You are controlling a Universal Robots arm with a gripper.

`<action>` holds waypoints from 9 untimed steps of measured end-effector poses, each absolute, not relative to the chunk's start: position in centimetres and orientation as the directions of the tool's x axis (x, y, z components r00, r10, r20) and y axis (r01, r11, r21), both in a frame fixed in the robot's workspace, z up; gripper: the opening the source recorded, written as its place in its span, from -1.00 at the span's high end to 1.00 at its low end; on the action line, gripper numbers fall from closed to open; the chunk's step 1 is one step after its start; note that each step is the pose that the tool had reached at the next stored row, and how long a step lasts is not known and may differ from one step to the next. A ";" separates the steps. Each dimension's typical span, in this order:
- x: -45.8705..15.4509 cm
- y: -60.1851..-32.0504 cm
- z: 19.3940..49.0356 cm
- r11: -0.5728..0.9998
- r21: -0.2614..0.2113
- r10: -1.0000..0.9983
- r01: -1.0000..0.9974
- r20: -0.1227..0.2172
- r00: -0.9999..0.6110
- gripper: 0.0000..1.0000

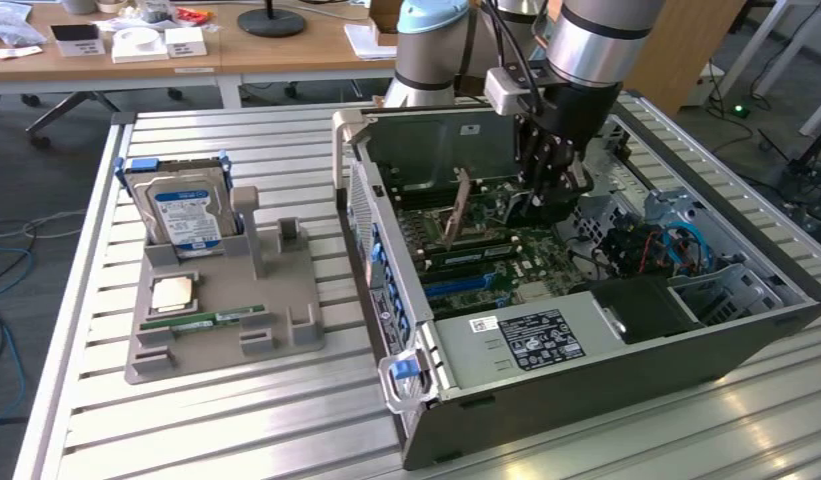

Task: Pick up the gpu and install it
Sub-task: 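Insert the gpu into the slot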

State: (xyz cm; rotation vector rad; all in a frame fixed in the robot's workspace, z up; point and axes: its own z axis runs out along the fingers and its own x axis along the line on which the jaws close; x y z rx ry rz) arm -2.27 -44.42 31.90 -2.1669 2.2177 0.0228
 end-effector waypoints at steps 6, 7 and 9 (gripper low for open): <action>-2.3 -44.4 31.5 0.024 -0.018 -0.999 -1.000 -0.040 -0.023 0.47; -2.3 -44.4 31.4 0.024 -0.018 -0.999 -1.000 -0.040 -0.023 0.47; -2.3 -44.4 31.2 0.024 -0.018 -0.999 -1.000 -0.040 -0.023 0.47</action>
